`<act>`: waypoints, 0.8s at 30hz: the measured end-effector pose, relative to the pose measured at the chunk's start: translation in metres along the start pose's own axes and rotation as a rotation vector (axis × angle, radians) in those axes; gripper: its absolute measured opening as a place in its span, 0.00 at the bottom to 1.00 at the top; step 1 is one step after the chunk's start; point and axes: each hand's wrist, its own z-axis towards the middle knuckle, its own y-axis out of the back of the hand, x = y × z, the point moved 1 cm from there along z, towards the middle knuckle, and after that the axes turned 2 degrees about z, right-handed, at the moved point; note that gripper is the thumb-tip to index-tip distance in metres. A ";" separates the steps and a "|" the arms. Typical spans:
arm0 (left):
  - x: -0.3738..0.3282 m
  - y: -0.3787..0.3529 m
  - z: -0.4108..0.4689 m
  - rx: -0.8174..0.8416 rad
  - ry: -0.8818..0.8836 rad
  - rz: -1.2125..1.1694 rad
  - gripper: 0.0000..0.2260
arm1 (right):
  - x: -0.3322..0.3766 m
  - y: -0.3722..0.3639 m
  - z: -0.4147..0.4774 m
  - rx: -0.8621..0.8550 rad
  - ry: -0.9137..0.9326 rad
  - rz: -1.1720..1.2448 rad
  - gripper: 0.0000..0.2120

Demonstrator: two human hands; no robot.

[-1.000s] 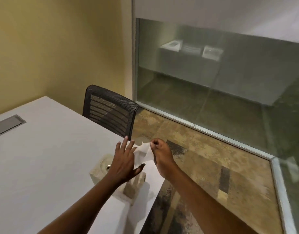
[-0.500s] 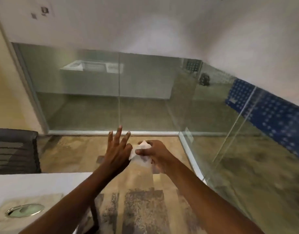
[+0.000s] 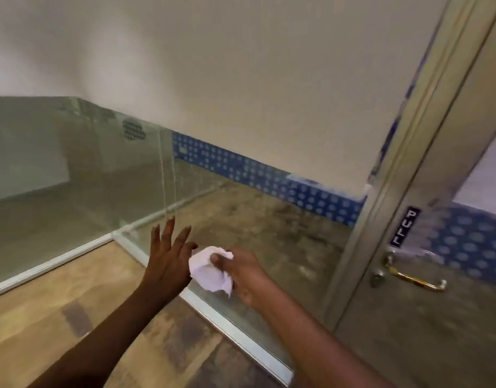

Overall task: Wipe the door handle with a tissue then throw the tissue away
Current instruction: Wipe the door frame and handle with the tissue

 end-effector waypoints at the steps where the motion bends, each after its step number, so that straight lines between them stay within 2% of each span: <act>1: -0.020 -0.008 0.015 0.002 -0.036 -0.028 0.11 | 0.003 0.024 -0.008 -0.017 -0.007 0.009 0.10; 3: -0.058 -0.025 0.042 -0.009 -0.097 -0.105 0.14 | 0.007 0.070 -0.024 -0.120 0.003 0.031 0.09; 6: -0.110 -0.052 0.078 -0.028 -0.173 -0.236 0.21 | 0.013 0.129 -0.044 -0.409 0.072 0.114 0.10; 9: -0.154 -0.085 0.110 0.016 -0.288 -0.260 0.18 | 0.020 0.171 -0.068 -0.482 0.136 0.109 0.05; 13: -0.206 -0.125 0.158 0.044 -0.360 -0.263 0.33 | 0.025 0.220 -0.081 -0.774 0.282 0.173 0.08; 17: -0.250 -0.144 0.208 -0.065 -0.467 -0.330 0.40 | 0.034 0.257 -0.087 -1.041 0.398 0.213 0.05; 19: -0.271 -0.147 0.230 -0.127 -0.505 -0.389 0.44 | 0.041 0.273 -0.089 -1.188 0.448 0.235 0.09; 22: -0.302 -0.147 0.255 -0.207 -0.568 -0.486 0.44 | 0.053 0.295 -0.091 -1.384 0.563 0.260 0.11; 24: -0.318 -0.145 0.269 -0.253 -0.600 -0.540 0.41 | 0.062 0.308 -0.090 -1.452 0.613 0.255 0.10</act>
